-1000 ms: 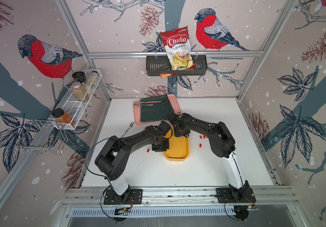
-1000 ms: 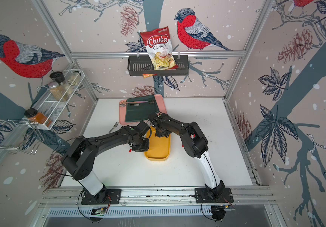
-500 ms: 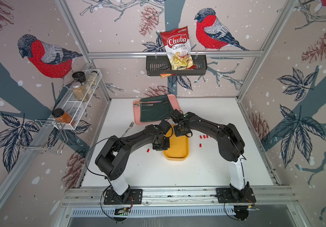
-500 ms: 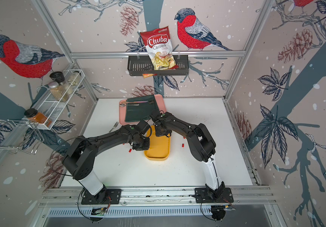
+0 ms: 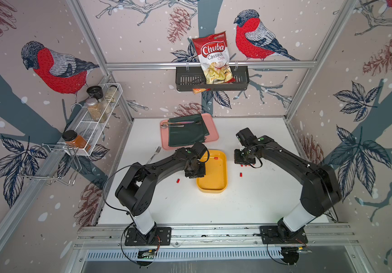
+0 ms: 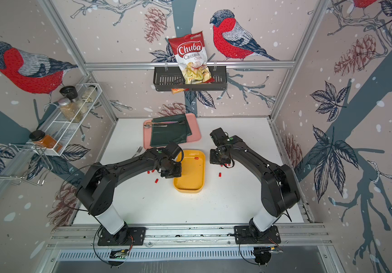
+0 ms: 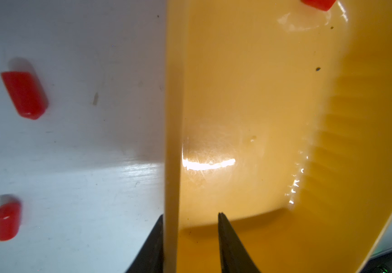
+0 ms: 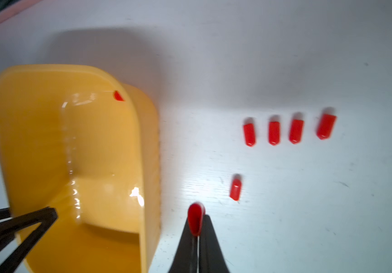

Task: Take the screw protection sleeves out of the storage box
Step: Place the screw protection sleeve at the center of the board.

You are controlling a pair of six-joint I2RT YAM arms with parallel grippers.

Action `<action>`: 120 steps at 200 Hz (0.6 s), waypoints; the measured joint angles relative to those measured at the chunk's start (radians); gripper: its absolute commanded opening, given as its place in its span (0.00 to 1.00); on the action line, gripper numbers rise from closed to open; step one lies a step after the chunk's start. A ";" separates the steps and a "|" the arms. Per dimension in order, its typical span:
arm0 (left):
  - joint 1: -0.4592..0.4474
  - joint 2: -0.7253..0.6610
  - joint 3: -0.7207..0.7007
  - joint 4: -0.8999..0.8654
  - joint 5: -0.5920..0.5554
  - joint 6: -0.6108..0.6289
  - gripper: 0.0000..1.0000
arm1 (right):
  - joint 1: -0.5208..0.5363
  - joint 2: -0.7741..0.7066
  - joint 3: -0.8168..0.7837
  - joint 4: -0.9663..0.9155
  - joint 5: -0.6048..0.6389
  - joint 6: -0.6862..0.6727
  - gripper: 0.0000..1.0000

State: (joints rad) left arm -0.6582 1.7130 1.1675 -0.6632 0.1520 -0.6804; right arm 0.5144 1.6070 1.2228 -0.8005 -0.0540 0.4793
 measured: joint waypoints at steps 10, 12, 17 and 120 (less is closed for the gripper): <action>0.000 -0.003 0.013 0.000 0.000 0.000 0.39 | -0.017 -0.013 -0.037 0.003 -0.009 -0.013 0.00; 0.000 -0.003 0.015 0.000 0.000 0.000 0.39 | -0.019 -0.014 -0.046 0.005 -0.012 -0.017 0.00; 0.000 -0.005 0.022 0.000 0.000 0.000 0.39 | -0.023 -0.015 -0.064 0.010 -0.017 -0.027 0.00; 0.005 -0.030 0.044 0.000 -0.004 -0.013 0.42 | -0.151 -0.008 -0.158 0.074 -0.033 -0.061 0.00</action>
State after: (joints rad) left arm -0.6537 1.6833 1.2114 -0.6632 0.1478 -0.6930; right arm 0.3634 1.5993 1.0653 -0.7269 -0.0868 0.4179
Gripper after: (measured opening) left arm 0.412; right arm 0.072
